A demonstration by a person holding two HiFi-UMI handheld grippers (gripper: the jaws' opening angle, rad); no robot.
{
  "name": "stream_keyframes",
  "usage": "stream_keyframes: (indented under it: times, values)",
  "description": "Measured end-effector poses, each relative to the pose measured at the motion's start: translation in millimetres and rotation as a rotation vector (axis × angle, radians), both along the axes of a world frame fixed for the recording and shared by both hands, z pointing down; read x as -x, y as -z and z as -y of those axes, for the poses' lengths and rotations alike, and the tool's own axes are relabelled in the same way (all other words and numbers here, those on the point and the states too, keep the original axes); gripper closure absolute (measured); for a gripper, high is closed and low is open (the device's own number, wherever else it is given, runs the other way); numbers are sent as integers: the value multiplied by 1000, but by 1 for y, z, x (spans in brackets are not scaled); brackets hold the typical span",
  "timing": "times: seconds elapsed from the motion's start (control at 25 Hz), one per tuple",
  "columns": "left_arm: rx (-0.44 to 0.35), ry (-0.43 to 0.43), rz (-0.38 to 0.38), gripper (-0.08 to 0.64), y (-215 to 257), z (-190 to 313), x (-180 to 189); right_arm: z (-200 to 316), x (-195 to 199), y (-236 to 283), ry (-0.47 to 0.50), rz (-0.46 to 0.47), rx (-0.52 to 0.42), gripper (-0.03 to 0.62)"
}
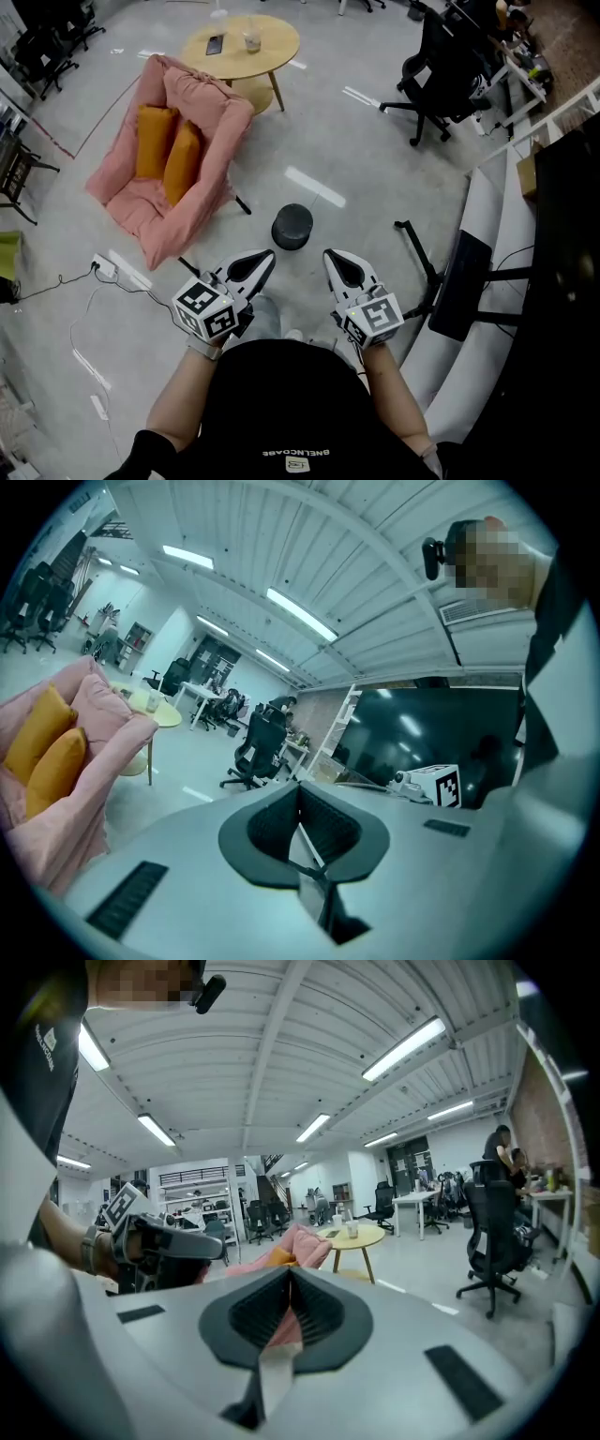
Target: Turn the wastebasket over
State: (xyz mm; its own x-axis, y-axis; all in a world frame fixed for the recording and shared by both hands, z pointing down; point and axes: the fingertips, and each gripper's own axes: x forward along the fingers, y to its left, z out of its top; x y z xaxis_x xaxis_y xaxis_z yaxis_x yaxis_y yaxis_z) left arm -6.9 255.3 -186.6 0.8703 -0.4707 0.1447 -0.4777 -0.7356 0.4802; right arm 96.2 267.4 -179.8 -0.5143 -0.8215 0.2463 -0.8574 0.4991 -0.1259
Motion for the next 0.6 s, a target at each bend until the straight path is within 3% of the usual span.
stream_keyframes:
  times: [0.24, 0.6]
  values:
    - [91, -28, -23, 546, -23, 66, 15, 67, 10, -8, -29, -43, 40, 581]
    - [191, 81, 19, 545, -70, 126, 40, 138, 5, -52, 8, -102, 174, 578]
